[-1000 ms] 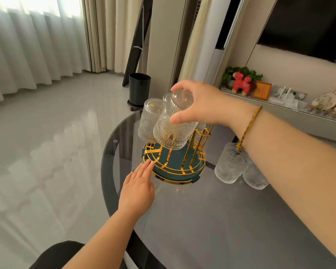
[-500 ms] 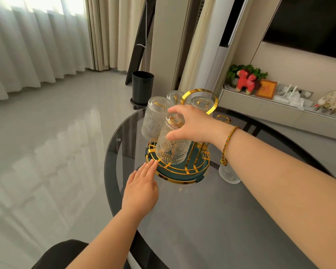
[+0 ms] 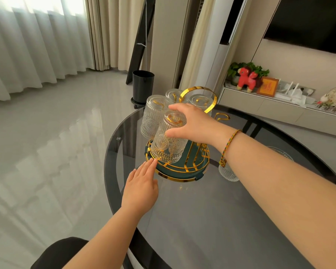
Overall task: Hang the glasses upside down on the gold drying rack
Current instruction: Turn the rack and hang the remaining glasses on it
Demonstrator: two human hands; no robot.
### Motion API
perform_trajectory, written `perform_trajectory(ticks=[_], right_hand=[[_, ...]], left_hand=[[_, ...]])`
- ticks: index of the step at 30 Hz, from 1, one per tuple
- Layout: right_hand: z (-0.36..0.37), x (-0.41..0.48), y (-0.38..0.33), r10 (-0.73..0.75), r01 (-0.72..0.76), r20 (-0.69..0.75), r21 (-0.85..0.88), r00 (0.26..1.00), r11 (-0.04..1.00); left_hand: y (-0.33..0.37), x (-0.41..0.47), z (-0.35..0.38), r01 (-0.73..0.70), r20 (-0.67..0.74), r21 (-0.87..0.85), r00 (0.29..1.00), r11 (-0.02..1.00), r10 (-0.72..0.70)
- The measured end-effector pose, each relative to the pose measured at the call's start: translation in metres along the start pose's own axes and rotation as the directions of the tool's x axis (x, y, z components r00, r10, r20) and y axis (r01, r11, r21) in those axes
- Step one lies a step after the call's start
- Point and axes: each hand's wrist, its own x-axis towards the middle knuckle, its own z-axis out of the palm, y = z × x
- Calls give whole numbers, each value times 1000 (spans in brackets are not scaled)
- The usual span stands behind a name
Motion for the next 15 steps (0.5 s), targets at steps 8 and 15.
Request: perform_trajectory(ticks=[8, 15], right_hand=[[-14, -49, 22, -1, 33, -246, 126, 969, 991], [19, -121, 72, 137, 111, -615, 348, 777, 931]], left_hand=[[6, -12, -1, -45, -24, 68, 999, 997, 47], [16, -29, 14, -183, 138, 223, 978, 957, 155]])
